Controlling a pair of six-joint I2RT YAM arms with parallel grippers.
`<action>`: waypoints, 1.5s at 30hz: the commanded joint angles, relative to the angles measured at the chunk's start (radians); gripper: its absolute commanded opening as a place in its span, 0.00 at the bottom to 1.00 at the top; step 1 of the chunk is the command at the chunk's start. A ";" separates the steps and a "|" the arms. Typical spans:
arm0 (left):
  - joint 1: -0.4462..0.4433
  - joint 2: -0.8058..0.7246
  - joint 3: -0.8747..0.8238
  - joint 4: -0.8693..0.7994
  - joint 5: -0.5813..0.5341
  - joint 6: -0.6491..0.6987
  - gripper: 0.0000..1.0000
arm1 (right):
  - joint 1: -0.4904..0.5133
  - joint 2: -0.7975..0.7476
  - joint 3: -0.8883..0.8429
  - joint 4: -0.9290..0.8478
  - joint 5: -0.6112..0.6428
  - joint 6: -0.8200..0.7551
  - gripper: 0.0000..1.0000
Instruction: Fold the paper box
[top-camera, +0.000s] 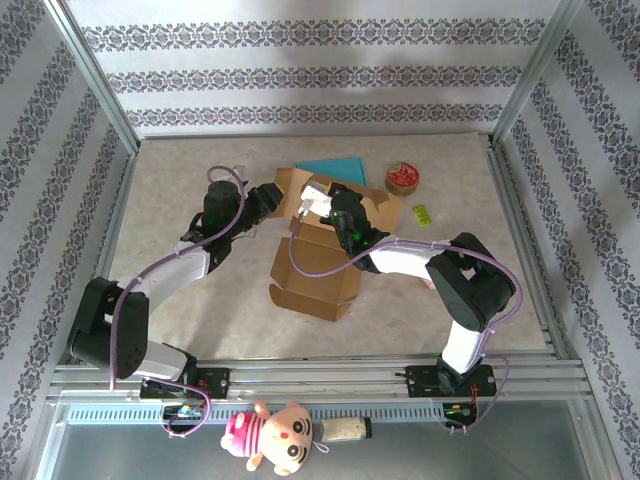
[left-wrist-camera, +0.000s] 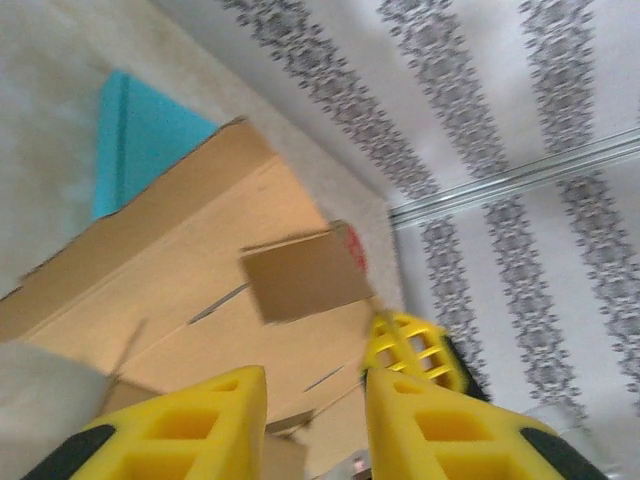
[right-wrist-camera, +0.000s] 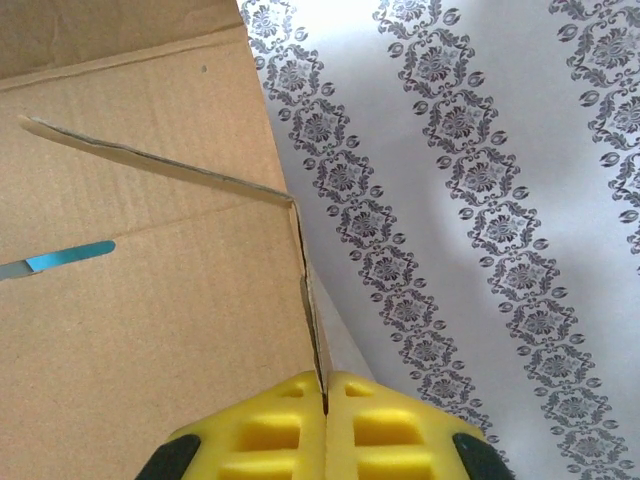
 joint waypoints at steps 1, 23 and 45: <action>0.007 0.045 -0.024 -0.215 0.002 0.105 0.25 | -0.003 -0.014 -0.010 0.005 -0.018 0.005 0.04; -0.086 0.346 0.031 0.175 0.216 0.036 0.18 | 0.016 -0.008 -0.001 0.005 -0.016 -0.003 0.05; 0.082 0.213 0.284 -0.471 0.072 0.826 0.66 | 0.025 -0.025 -0.031 0.009 -0.015 -0.027 0.05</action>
